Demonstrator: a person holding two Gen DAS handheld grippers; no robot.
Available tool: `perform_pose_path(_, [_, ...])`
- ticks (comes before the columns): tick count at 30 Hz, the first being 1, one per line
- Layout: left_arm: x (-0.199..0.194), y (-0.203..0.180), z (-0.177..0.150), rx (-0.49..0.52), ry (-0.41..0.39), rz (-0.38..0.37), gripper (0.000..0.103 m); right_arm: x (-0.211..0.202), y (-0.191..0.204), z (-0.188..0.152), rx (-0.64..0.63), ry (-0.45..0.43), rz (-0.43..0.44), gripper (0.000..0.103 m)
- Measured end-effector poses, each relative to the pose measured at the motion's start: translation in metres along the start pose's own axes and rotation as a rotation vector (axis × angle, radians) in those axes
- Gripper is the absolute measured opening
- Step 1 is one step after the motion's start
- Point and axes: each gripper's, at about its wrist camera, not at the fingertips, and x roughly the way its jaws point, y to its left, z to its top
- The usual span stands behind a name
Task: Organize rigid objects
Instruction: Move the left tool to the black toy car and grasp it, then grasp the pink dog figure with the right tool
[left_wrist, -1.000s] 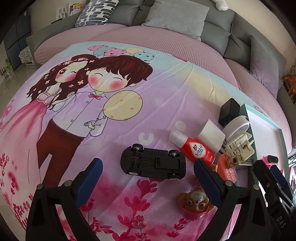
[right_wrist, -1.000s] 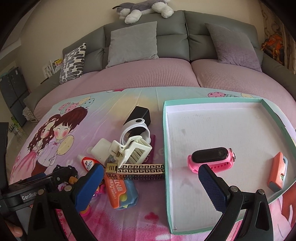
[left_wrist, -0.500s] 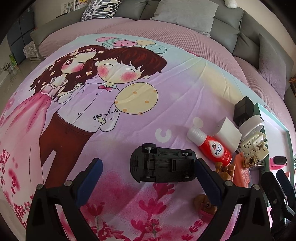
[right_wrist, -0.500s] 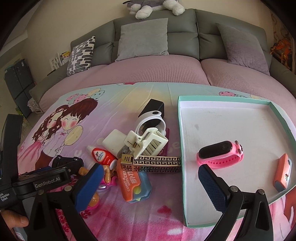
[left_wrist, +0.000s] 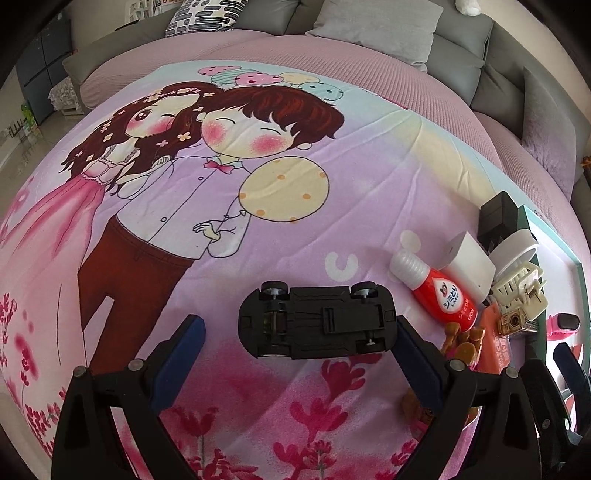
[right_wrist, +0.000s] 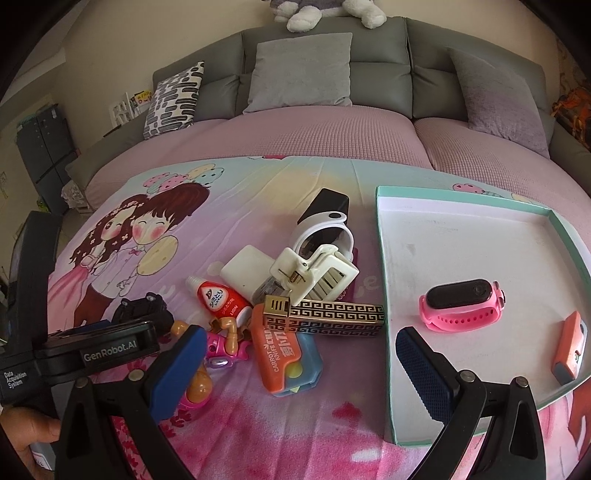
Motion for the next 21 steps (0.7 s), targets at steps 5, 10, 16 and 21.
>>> perform_pose_path(5, [-0.003,0.011,0.001,-0.029,-0.011,-0.023,0.095,0.0,0.016,-0.005,-0.044,0.022,0.03,0.103])
perform_pose_path(10, [-0.008,0.028,0.002,-0.051,-0.022,-0.022,0.077,0.0,0.037,-0.01,-0.098,0.037,0.062,0.103])
perform_pose_path(16, [-0.005,0.035,0.006,-0.077,-0.028,-0.047,0.077,0.001,0.054,-0.015,-0.135,0.053,0.083,0.086])
perform_pose_path(21, [-0.008,0.044,0.004,-0.104,-0.034,-0.051,0.077,0.007,0.063,-0.02,-0.163,0.083,0.089,0.072])
